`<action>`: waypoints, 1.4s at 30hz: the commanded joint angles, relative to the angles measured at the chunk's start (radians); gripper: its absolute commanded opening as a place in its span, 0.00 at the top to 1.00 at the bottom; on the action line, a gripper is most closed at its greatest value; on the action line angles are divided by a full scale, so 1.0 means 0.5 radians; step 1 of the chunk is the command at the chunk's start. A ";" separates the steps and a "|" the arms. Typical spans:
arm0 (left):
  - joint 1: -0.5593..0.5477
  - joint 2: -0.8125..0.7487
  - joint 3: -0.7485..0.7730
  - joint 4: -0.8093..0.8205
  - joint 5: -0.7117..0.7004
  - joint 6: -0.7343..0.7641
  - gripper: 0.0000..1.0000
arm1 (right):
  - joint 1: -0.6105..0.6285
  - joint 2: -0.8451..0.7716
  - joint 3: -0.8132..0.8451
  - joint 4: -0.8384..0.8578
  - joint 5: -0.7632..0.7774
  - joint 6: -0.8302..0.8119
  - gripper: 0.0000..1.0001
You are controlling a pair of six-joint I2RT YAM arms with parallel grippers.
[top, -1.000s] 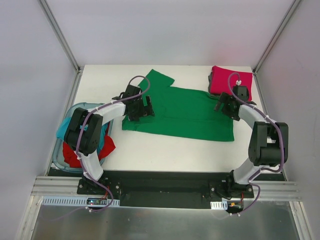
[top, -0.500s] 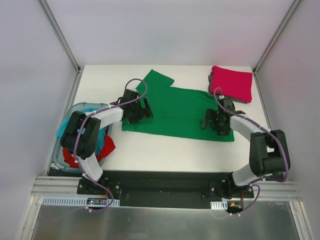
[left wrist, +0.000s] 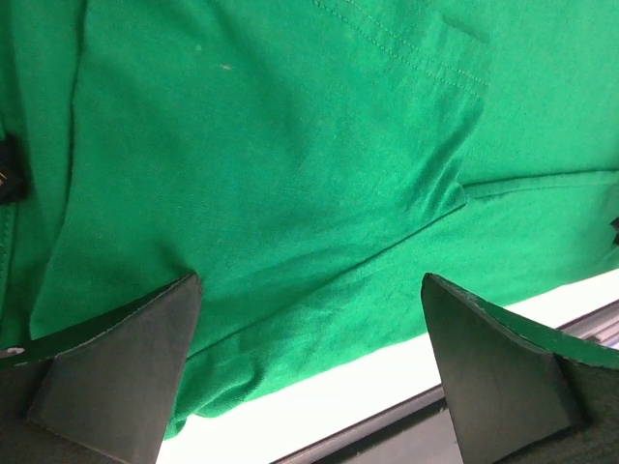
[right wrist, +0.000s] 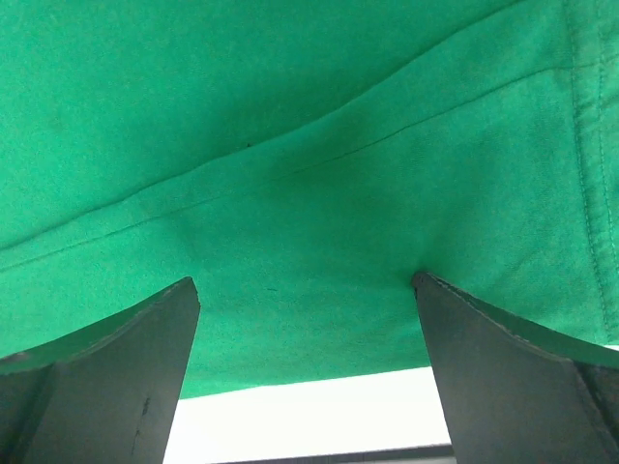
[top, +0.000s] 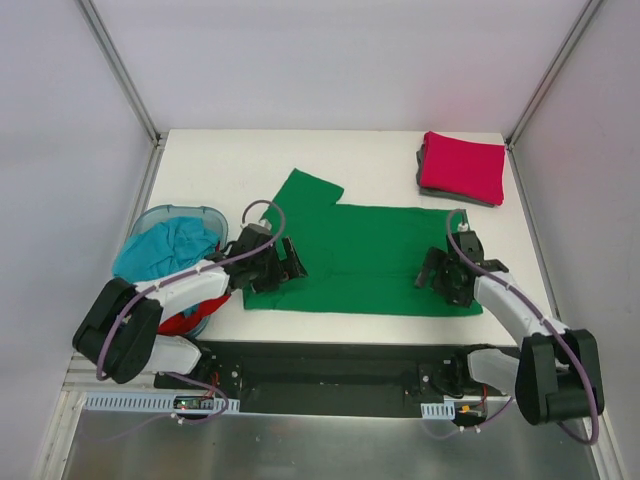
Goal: Fold and stack the t-shirts
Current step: Fold the flattened tshirt in 1/3 of the way, then grap the side of the flattened tshirt furthest away from the robot with both arms
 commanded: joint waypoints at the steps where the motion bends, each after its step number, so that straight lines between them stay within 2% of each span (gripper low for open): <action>1: -0.249 -0.149 -0.220 -0.599 -0.240 -0.220 0.01 | -0.009 -0.243 -0.148 -0.392 0.151 0.160 0.04; 5: -0.283 -0.404 -0.245 -0.728 -0.314 -0.282 0.01 | -0.012 -0.409 -0.133 -0.462 0.161 0.136 0.04; 8: -0.287 -0.576 -0.156 -0.827 -0.397 -0.227 0.01 | -0.009 -0.458 -0.059 -0.509 0.140 0.090 0.04; 12: -0.287 -0.626 0.159 -0.861 -0.538 -0.012 0.01 | -0.009 -0.553 0.082 -0.512 0.201 0.044 0.04; 16: -0.284 -0.491 0.512 -0.861 -0.606 0.169 0.01 | -0.009 -0.657 0.235 -0.454 0.296 0.093 0.04; 18: -0.232 -0.341 0.720 -0.867 -0.670 0.273 0.01 | -0.015 -0.664 0.281 -0.414 0.363 0.105 0.04; 22: 0.072 0.060 1.144 -0.876 -0.514 0.411 0.01 | -0.049 -0.508 0.392 -0.313 0.407 -0.017 0.04; 25: 0.207 0.441 1.533 -0.894 -0.480 0.564 0.01 | -0.089 -0.336 0.505 -0.269 0.397 -0.137 0.04; 32: 0.351 1.398 2.478 -1.023 -0.627 0.847 0.11 | -0.181 -0.032 0.595 -0.144 0.511 -0.171 0.04; 33: 0.376 1.524 2.613 -1.050 -0.609 0.874 0.14 | -0.193 -0.001 0.598 -0.116 0.517 -0.177 0.04; 36: 0.425 1.797 2.881 -1.084 -0.560 0.924 0.23 | -0.239 0.066 0.576 0.034 0.523 -0.192 0.04; 37: 0.437 1.862 2.979 -1.106 -0.554 0.942 0.23 | -0.255 0.088 0.567 0.104 0.511 -0.208 0.04; 40: 0.444 1.979 3.056 -1.121 -0.548 0.982 0.25 | -0.285 0.177 0.561 0.291 0.514 -0.272 0.04; 42: 0.444 2.025 3.069 -1.118 -0.551 1.000 0.33 | -0.298 0.266 0.573 0.372 0.520 -0.309 0.04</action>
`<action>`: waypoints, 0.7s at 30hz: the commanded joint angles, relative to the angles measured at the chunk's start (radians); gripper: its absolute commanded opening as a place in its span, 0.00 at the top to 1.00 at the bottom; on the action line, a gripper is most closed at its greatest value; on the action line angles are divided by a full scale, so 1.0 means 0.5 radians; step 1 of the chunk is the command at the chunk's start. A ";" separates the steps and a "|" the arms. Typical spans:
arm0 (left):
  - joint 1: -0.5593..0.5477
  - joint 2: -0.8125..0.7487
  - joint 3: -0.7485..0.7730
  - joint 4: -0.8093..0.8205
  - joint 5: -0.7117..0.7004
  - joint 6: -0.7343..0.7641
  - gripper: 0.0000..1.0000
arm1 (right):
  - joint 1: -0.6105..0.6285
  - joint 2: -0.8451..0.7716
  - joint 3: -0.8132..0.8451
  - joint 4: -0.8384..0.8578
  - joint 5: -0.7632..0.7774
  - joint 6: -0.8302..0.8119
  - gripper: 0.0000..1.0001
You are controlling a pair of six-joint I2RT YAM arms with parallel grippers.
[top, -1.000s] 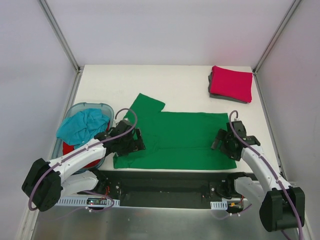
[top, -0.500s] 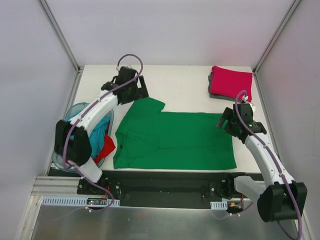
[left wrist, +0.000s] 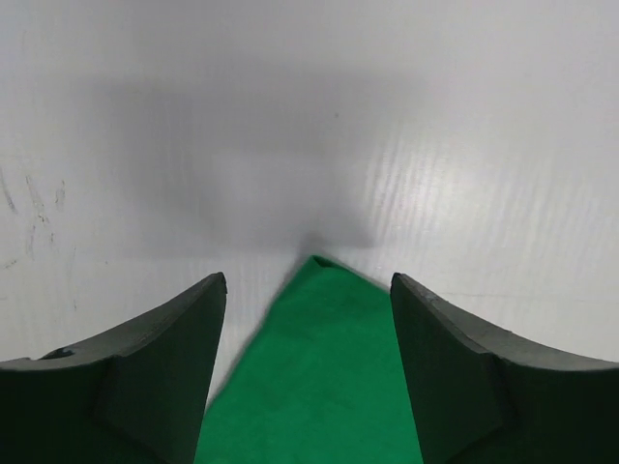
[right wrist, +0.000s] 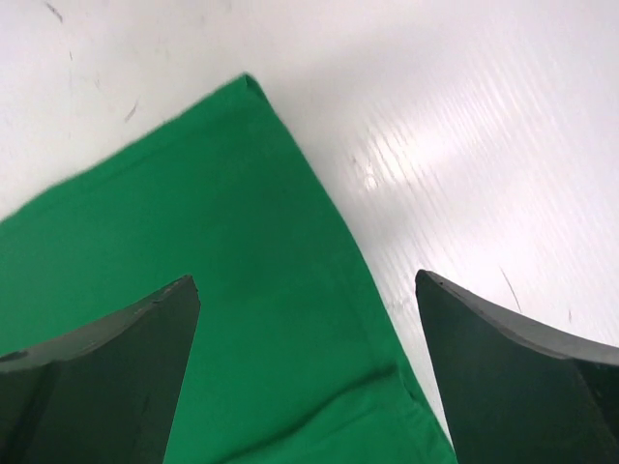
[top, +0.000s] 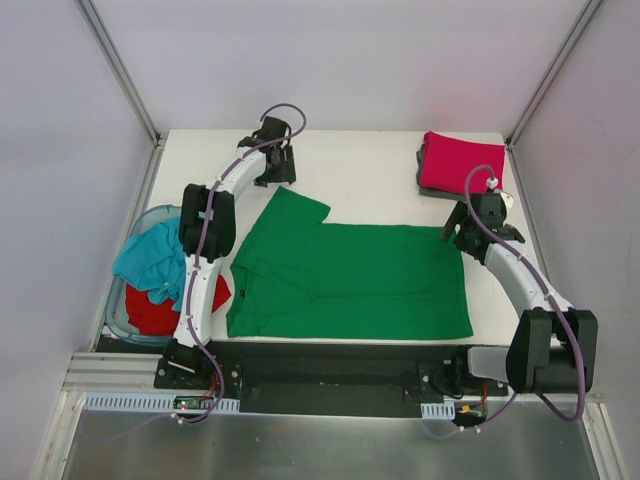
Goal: Fold and stack the t-shirts
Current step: Grap the side of the flattened tshirt furthest away from the robot with both arms
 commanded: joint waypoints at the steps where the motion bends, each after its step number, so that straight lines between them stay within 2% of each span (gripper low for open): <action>1: 0.018 0.038 0.134 -0.098 0.005 0.131 0.37 | -0.036 0.146 0.061 0.304 0.052 -0.117 0.04; 4: 0.018 0.066 0.118 -0.098 0.050 0.134 0.51 | -0.042 0.217 0.055 0.319 0.073 -0.124 0.04; 8: 0.018 0.084 0.087 -0.098 0.130 0.109 0.51 | -0.054 0.251 0.046 0.307 0.085 -0.099 0.04; 13: 0.018 0.112 0.072 -0.101 0.164 0.076 0.59 | -0.064 0.229 0.031 0.304 0.085 -0.093 0.04; 18: 0.018 0.134 0.066 -0.098 0.124 0.076 0.78 | -0.067 0.223 0.028 0.304 0.064 -0.090 0.04; 19: 0.018 0.137 0.060 -0.101 0.112 0.082 0.86 | -0.067 0.226 0.025 0.304 0.061 -0.090 0.04; 21: 0.018 0.140 0.045 -0.104 0.112 0.097 0.88 | -0.067 0.232 0.024 0.304 0.064 -0.090 0.04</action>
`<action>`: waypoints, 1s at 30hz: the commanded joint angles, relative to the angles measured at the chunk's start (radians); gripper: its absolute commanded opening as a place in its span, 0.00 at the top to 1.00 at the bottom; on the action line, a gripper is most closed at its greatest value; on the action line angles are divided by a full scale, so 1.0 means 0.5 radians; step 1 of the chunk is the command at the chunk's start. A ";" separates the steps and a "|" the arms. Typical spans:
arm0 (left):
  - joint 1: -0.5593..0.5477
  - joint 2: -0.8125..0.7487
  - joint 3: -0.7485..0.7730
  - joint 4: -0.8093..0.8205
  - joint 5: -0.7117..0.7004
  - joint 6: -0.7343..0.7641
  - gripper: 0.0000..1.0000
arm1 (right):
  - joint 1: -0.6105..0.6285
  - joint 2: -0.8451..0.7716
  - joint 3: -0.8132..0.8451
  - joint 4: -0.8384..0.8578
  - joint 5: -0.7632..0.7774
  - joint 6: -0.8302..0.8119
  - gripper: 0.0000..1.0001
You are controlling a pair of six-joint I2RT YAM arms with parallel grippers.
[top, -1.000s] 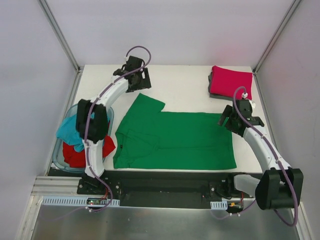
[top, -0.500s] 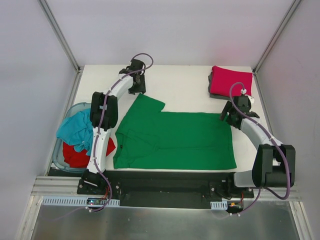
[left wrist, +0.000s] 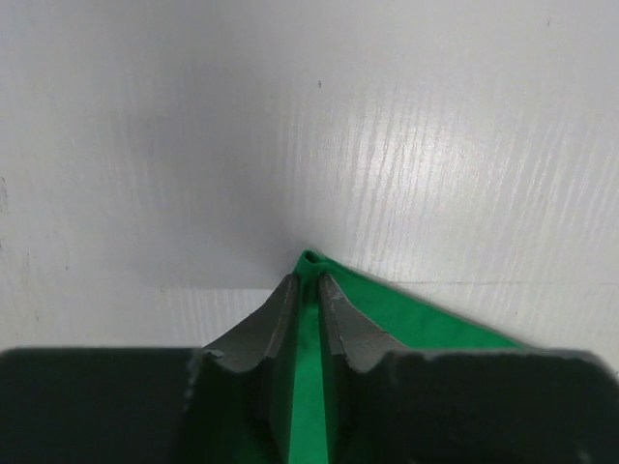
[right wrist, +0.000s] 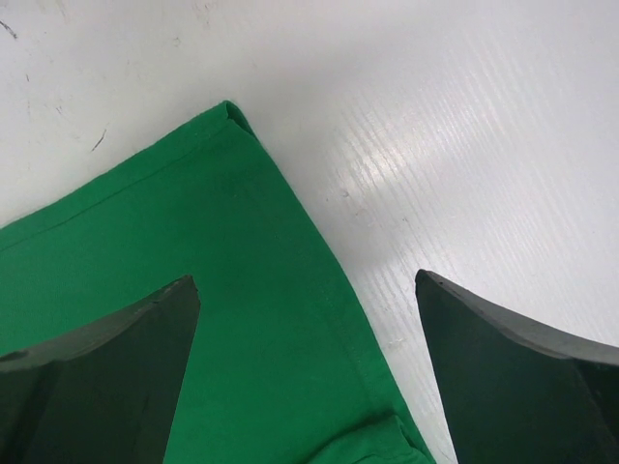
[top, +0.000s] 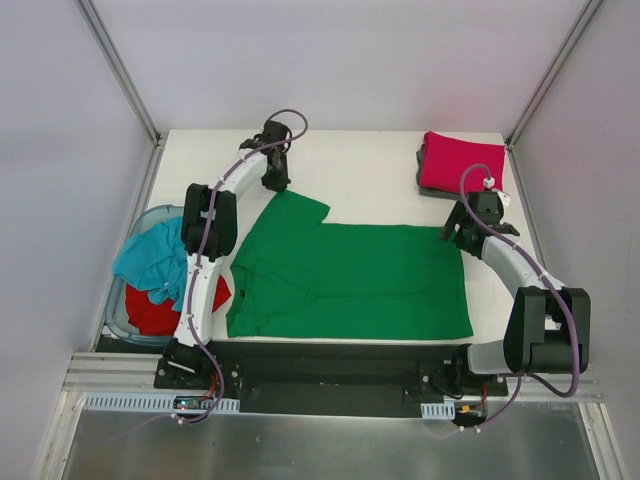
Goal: Fold and stack the t-shirts
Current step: Grap the side of the flattened tshirt furthest away from the robot with both arms
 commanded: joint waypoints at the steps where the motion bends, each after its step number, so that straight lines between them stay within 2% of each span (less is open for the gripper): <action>1: -0.002 0.030 0.006 -0.033 0.008 0.033 0.95 | -0.014 -0.020 0.024 0.057 0.023 -0.004 0.04; 2: -0.002 0.030 0.006 -0.033 0.014 0.039 1.00 | -0.011 -0.013 0.027 0.061 0.014 -0.004 0.04; 7: -0.002 -0.004 0.006 -0.036 0.051 0.097 1.00 | -0.011 0.017 0.051 0.088 -0.036 -0.047 0.04; 10: -0.002 -0.093 -0.033 -0.036 0.173 0.107 1.00 | -0.014 0.060 0.137 0.052 -0.051 -0.047 0.04; 17: -0.002 -0.326 -0.291 0.029 0.275 0.125 1.00 | -0.014 0.504 0.545 -0.007 -0.051 -0.084 0.01; 21: -0.002 -0.439 -0.472 0.114 0.352 0.097 1.00 | -0.054 0.741 0.723 -0.065 -0.134 -0.087 0.12; 23: -0.002 -0.482 -0.509 0.139 0.367 0.088 1.00 | -0.078 0.839 0.821 -0.129 -0.241 -0.112 0.22; 30: -0.005 -0.590 -0.604 0.151 0.398 0.079 1.00 | -0.131 1.072 1.070 -0.335 -0.367 -0.136 0.35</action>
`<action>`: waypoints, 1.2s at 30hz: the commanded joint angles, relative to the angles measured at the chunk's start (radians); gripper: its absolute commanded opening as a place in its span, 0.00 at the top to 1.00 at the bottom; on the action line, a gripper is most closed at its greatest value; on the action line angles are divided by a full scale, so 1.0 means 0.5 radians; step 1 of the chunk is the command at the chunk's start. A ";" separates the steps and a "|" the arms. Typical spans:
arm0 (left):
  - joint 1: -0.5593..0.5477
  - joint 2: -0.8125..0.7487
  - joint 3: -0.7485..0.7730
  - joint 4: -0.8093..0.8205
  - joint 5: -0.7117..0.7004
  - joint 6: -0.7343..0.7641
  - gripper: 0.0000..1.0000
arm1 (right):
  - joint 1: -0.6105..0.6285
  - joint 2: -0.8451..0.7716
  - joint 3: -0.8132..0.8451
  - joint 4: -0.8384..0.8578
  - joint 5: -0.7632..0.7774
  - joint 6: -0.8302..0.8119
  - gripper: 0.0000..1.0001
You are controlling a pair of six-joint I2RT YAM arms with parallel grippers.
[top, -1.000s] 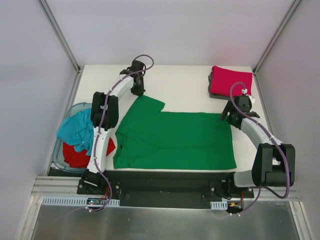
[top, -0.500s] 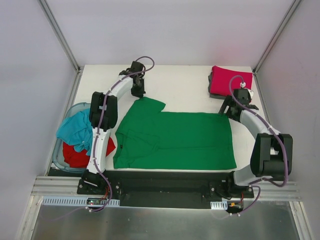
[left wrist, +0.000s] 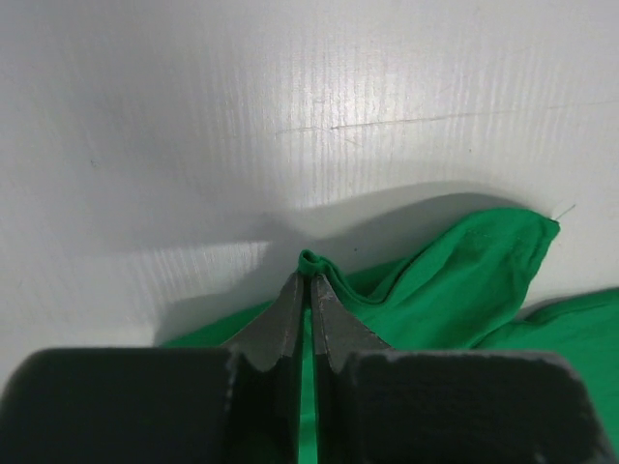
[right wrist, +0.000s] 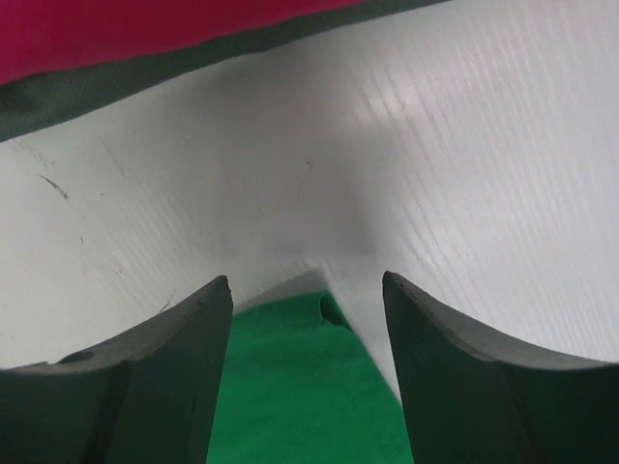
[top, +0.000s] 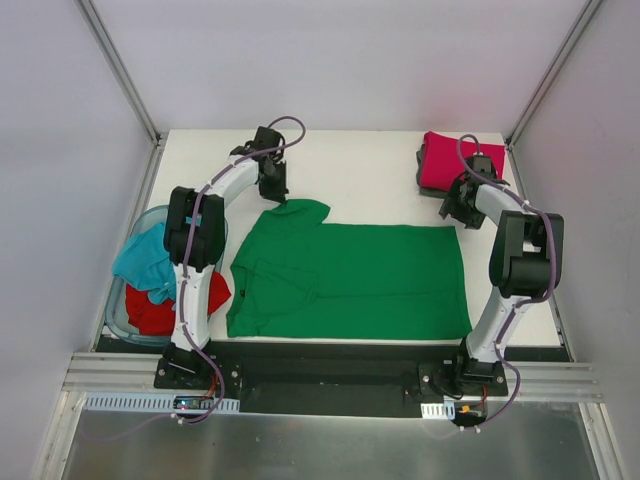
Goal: Fold and stack the t-shirts
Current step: Grap the side of the flattened tshirt furthest away from the robot with both arms
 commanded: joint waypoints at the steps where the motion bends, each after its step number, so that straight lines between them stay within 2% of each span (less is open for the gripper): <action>1: -0.005 -0.203 -0.059 0.036 0.051 -0.002 1.00 | -0.031 0.094 0.189 -0.197 -0.140 -0.055 0.38; 3: -0.005 -0.212 -0.063 0.033 0.045 0.007 1.00 | -0.034 0.141 0.235 -0.270 -0.192 -0.068 0.48; 10: -0.005 -0.246 -0.090 0.036 0.033 -0.002 1.00 | -0.034 0.107 0.165 -0.320 -0.152 -0.043 0.50; 13: -0.005 -0.249 -0.090 0.033 0.045 -0.008 1.00 | -0.034 0.101 0.159 -0.323 -0.161 -0.043 0.55; 18: -0.002 -0.286 -0.130 0.036 0.051 -0.032 1.00 | -0.034 0.132 0.190 -0.341 -0.198 -0.053 0.76; 27: -0.014 -0.479 -0.317 0.036 0.070 -0.103 1.00 | -0.031 0.070 0.156 -0.247 -0.207 -0.098 0.99; 36: -0.085 -0.948 -0.816 0.150 0.006 -0.220 1.00 | -0.025 -0.337 -0.172 -0.124 -0.266 -0.053 0.99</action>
